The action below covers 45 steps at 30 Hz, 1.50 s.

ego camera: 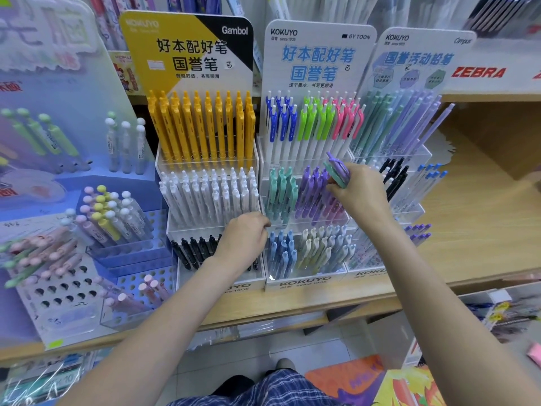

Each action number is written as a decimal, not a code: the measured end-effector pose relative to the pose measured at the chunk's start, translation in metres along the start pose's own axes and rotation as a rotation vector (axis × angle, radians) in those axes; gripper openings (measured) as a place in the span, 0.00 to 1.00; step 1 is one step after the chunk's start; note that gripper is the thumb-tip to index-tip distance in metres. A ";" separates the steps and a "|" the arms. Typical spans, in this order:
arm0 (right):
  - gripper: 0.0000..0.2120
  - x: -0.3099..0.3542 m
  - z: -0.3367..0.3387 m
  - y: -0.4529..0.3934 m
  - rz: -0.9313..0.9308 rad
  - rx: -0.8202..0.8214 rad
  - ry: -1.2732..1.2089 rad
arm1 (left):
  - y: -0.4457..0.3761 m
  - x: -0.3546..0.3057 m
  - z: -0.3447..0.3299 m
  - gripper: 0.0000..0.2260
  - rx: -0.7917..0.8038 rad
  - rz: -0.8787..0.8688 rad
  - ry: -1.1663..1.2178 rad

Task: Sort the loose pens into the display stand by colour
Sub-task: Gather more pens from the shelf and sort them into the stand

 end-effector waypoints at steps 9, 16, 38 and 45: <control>0.06 0.003 0.001 0.000 0.004 0.001 -0.013 | 0.001 -0.001 -0.001 0.14 -0.001 -0.006 -0.023; 0.15 0.007 0.024 0.025 -0.042 0.036 -0.304 | 0.003 -0.006 0.019 0.14 0.049 0.015 0.194; 0.11 0.015 0.028 0.042 -0.183 0.192 -0.958 | 0.010 -0.041 0.035 0.13 0.282 -0.118 0.627; 0.05 -0.005 0.062 0.029 -0.203 0.081 -0.939 | 0.014 -0.019 0.031 0.11 0.040 0.096 0.769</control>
Point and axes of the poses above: each hand's wrist, its own y-axis away from the middle knuckle, its own z-axis out of the back of the hand, x = y × z, the point moved 2 cm from there along -y, towards the middle knuckle, and after that the axes turned 3 degrees about x, right-handed, at the moved point
